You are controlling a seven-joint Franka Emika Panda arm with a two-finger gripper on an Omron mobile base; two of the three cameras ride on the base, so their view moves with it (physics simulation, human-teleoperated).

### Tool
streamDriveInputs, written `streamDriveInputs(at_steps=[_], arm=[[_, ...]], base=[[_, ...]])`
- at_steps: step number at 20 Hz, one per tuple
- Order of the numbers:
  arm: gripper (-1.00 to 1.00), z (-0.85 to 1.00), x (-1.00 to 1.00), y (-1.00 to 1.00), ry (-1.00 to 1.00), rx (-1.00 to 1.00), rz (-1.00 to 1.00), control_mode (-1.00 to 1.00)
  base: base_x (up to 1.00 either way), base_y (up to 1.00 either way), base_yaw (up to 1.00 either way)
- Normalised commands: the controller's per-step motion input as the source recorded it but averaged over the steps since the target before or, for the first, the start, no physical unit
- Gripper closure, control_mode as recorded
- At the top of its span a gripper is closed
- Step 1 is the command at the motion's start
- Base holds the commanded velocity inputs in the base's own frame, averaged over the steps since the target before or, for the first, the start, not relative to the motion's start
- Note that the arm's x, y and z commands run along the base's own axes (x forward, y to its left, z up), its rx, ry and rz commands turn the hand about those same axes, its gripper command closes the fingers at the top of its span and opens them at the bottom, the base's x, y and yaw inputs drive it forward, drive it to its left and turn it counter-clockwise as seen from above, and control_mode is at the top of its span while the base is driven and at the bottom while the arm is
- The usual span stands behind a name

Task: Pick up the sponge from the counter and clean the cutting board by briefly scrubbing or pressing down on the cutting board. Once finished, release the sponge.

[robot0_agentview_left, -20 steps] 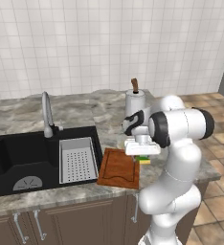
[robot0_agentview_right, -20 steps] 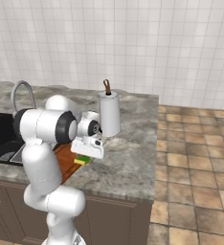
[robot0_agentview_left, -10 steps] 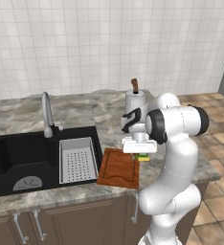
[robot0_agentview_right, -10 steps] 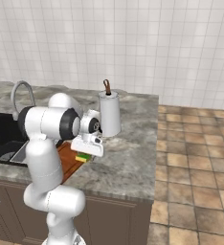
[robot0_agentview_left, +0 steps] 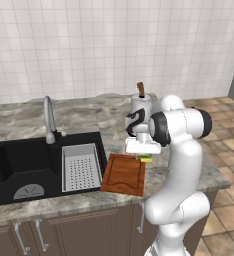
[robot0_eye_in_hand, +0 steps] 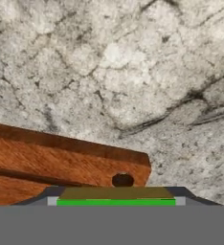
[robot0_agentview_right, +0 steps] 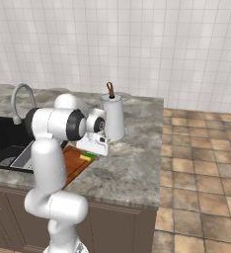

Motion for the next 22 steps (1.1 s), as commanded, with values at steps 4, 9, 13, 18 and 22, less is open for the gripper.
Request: streamDriveInputs(at_steps=[4,9,13,18,22], arm=[[1.0,0.0,0.44,0.01,0.0,-0.04,-0.09,-1.0],[1.0,-0.16,0.3,0.17,0.0,-0.04,-0.11,-1.0],[1.0,-0.44,0.03,0.3,0.0,-0.04,-0.12,-1.0],[1.0,-0.55,-0.02,0.41,0.0,-0.07,-0.12,-1.0],[1.0,-0.43,-0.04,0.41,0.0,-0.07,-0.12,-1.0]], base=[[0.0,0.0,0.0],[0.0,0.0,0.0],[0.0,0.0,0.0],[0.0,0.0,0.0],[0.0,0.0,0.0]])
